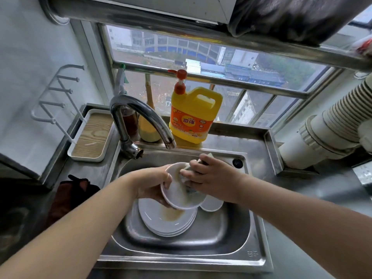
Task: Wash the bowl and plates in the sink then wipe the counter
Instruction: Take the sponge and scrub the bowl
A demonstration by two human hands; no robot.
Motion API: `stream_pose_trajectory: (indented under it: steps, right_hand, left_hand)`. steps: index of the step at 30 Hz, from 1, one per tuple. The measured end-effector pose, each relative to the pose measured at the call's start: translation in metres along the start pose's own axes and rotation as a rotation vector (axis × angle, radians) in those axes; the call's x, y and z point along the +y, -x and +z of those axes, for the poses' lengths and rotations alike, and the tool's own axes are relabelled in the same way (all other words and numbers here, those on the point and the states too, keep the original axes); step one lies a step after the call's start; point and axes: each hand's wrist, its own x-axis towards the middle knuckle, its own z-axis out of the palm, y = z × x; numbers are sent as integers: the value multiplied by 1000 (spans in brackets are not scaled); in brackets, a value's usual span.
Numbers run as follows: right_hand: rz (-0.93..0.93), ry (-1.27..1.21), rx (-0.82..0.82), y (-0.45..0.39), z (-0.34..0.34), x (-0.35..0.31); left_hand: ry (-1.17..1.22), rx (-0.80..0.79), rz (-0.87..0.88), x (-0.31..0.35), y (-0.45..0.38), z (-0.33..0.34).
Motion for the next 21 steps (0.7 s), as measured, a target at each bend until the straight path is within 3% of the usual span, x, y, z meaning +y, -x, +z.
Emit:
stream_pose_trajectory:
  steps: [2,5,9,11,13,14,18,20,21]
  right_hand:
    - [236,-21,-28,-2,-2,-22]
    - [628,-256,-210,-22,-8,-64]
    - [882,-627,-312,-29,-23,-103]
    - [770,-787,-248,-15,-26,-97]
    - [523,-897,-324,-1,-27,-69]
    - [383,-826,-350,3,-23,-52]
    - [-150,-174,-151,-10,-13,6]
    - [-214,-67,-189,-10,-12,8]
    - [-152,-82,-211,-8,-11,2]
  left_hand:
    - [154,103,136,-9,-6,7]
    - [483,292,282,-32,-20,40]
    - [485,458,239,-50,-25,53]
    - [349,460,170,-50,-21,36]
    - [191,374,93,-47,-17,23]
    - [121,314,62,-43,-15,19]
    - [-53,52,24,-21,-8,17]
    - [-131,-10,19,-13,-2,17]
    - [-159,-4,25,-12,0,15]
